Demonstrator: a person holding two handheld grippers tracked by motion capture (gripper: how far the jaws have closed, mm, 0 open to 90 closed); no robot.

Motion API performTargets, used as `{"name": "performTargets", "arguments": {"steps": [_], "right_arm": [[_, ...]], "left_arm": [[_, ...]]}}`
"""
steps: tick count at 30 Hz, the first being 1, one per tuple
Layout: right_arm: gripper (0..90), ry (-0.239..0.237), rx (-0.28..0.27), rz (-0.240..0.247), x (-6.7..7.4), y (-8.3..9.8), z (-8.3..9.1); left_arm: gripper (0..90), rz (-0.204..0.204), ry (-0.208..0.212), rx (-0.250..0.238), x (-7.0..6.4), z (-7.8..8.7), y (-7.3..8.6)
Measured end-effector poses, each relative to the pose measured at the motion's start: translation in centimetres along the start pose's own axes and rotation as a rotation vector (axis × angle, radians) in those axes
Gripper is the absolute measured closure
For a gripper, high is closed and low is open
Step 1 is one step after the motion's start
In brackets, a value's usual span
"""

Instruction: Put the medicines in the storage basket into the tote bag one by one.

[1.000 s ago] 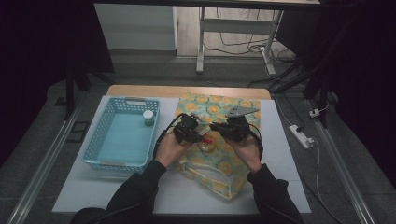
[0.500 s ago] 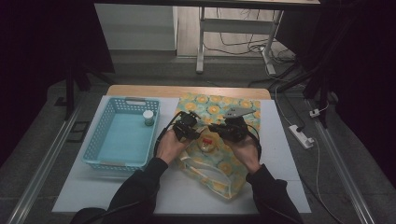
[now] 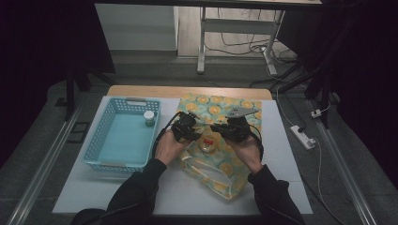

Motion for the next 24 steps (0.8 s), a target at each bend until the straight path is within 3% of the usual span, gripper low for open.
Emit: {"name": "performTargets", "arguments": {"steps": [4,13,19,24], "right_arm": [[90.0,0.001,-0.001,-0.005,-0.1,0.0,0.1],[90.0,-0.006,0.007,-0.017,-0.4,0.3,-0.2],[90.0,-0.003,0.004,-0.02,-0.4,0.3,-0.1],[90.0,0.0,0.006,-0.021,-0.5,0.4,0.0]], "left_arm": [[54.9,-0.002,0.038,-0.016,-0.1,0.6,0.3],[40.0,-0.088,0.117,-0.06,-1.0,2.4,1.1],[28.8,-0.099,0.186,-0.087,-1.4,3.7,1.6],[20.4,-0.118,0.189,-0.084,-1.6,4.6,2.4]]}}
Point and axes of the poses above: each handheld gripper's, and its own axes: z roughly backward along the jaws, y roughly out of its underside, x roughly to its left, the point moved 1 cm from there along -z, roughly forward along the jaws, and after that the axes turned 5 degrees about z, right-handed, at the moved point
